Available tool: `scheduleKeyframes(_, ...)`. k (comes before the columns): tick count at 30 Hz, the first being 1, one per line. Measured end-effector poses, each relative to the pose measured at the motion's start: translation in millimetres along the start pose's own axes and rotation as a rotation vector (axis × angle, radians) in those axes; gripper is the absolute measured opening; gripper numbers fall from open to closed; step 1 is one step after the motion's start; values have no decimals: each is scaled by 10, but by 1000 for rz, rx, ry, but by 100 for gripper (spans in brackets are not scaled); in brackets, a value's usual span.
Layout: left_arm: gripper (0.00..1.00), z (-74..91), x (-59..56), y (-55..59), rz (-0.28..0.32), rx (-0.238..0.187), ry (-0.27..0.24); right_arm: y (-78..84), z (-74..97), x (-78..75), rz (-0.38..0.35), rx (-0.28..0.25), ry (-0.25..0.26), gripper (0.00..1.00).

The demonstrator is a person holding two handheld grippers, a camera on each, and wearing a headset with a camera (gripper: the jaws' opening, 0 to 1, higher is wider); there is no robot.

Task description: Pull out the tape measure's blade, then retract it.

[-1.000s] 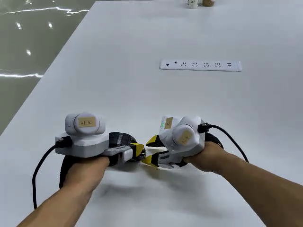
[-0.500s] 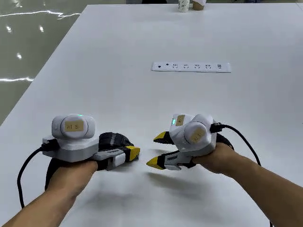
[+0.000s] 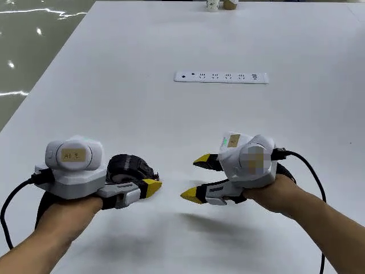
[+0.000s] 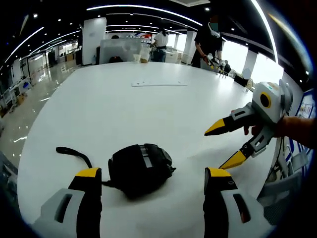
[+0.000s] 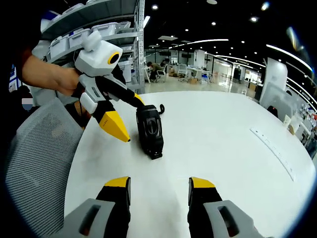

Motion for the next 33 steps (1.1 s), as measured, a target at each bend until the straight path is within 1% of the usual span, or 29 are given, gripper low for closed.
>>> scheduleKeyframes(4, 83, 39, 29, 39, -12, -4, 1, 66, 90, 23, -18, -4, 16, 47)
scheduleKeyframes(6, 85, 58, 44, 52, -30, -20, 4, 102, 135, 22, -29, -9, 31, 48)
scheduleKeyframes(8, 88, 69, 53, 67, -38, -25, 9, 125, 184, 29, -40, -20, 40, 50)
scheduleKeyframes(12, 90, 80, 52, 70, -78, -31, 27, 160, 279, 26, -61, -35, 62, 53)
scheduleKeyframes(16, 93, 112, 30, 64, -116, -58, 53, 213, 377, 31, -89, -49, 81, 56)
scheduleKeyframes(20, 95, 128, 17, 80, -143, -64, 65, 271, 463, 46, -121, -59, 98, 59)
scheduleKeyframes(23, 98, 138, 13, 101, -149, -73, 82, 317, 523, 56, -138, -61, 114, 62)
scheduleKeyframes(28, 98, 165, 21, 126, -159, -94, 100, 397, 612, 92, -164, -73, 129, 65)
scheduleKeyframes(33, 99, 171, 40, 159, -177, -97, 112, 482, 686, 162, -185, -83, 141, 71)
Point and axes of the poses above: the centre of the closed fingertips' face, and the gripper's own axes: z roughly backward along the fingers, x roughly to its left, y roughly out of its underside, the point moved 9 cm from there along z, roughly backward along the fingers, and after that the axes turned 9 degrees about x, right-handed, at the moved point
